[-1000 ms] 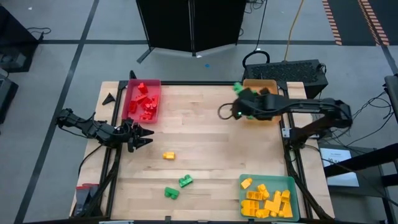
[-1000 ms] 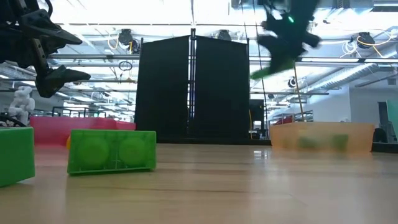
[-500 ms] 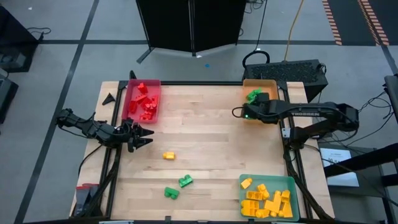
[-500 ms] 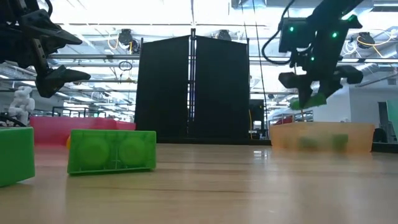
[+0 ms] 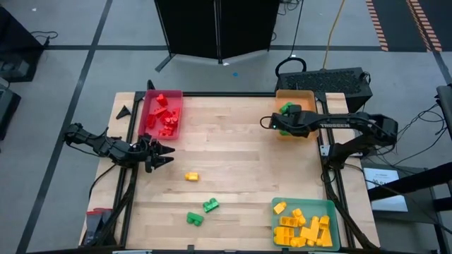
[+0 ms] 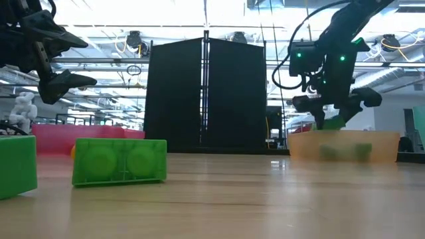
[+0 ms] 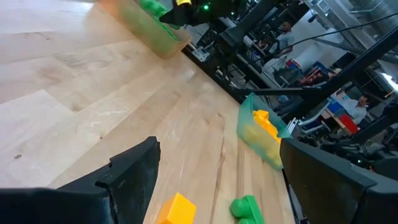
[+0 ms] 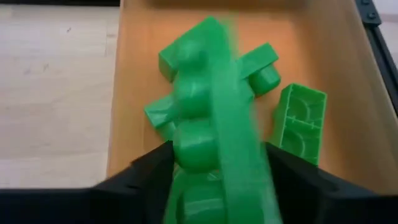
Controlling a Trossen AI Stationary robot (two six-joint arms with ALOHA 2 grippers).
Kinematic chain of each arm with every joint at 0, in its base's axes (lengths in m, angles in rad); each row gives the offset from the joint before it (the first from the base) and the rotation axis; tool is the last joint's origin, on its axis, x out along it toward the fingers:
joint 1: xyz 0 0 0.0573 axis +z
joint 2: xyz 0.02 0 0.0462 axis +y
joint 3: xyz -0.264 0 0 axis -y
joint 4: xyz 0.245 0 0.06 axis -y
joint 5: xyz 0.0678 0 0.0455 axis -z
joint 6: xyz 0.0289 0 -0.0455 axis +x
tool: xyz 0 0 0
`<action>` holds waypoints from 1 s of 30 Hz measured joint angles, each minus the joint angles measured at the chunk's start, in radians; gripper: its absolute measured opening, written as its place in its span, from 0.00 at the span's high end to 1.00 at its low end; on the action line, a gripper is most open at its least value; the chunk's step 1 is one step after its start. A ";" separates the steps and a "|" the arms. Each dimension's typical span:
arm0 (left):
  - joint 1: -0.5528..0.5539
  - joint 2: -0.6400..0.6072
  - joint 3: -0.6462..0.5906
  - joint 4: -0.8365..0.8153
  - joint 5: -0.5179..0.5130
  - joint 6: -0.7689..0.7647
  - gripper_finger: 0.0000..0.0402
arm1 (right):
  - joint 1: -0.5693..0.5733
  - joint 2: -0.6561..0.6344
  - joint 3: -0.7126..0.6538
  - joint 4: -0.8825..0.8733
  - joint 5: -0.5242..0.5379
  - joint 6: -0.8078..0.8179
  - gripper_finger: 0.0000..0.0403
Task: Sort blocks
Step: Put the green game piece into the orange bin, then put the yellow game piece into the blue bin
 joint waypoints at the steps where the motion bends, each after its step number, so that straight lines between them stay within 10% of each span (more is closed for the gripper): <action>1: 0.000 0.000 0.000 0.000 0.000 0.000 0.17 | -0.002 0.000 0.000 0.003 -0.007 -0.010 0.43; 7: 0.000 0.000 0.000 0.000 0.000 0.001 0.17 | -0.013 -0.003 0.010 0.018 -0.073 -0.101 0.22; 19: 0.000 0.000 0.000 -0.001 0.000 0.003 0.17 | 0.105 -0.091 0.333 0.400 -0.235 -0.749 0.26; 30: 0.000 0.002 0.000 -0.001 0.000 0.003 0.17 | 0.291 0.279 0.556 0.824 -0.354 -1.179 0.26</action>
